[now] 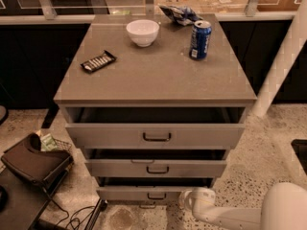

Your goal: Close bottom drawer

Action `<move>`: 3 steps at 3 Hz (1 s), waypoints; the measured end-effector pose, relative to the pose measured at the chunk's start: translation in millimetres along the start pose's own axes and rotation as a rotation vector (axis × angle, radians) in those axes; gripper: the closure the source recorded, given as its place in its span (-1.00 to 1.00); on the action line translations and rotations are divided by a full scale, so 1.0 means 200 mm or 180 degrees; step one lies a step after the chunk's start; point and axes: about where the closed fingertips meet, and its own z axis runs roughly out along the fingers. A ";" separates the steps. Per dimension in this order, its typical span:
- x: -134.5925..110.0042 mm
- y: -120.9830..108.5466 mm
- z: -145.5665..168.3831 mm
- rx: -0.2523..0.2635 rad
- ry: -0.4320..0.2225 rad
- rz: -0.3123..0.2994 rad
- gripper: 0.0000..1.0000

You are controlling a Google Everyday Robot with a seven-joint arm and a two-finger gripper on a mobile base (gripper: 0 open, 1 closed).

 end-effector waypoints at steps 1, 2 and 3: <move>0.00 0.01 0.00 0.0000 0.0000 0.0000 1.00; -0.02 -0.03 0.04 0.0049 -0.0084 -0.0015 1.00; -0.02 -0.02 0.04 0.0049 -0.0084 -0.0015 1.00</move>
Offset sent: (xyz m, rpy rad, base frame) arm 0.0587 0.0249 -0.0172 0.1256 -0.0956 0.0699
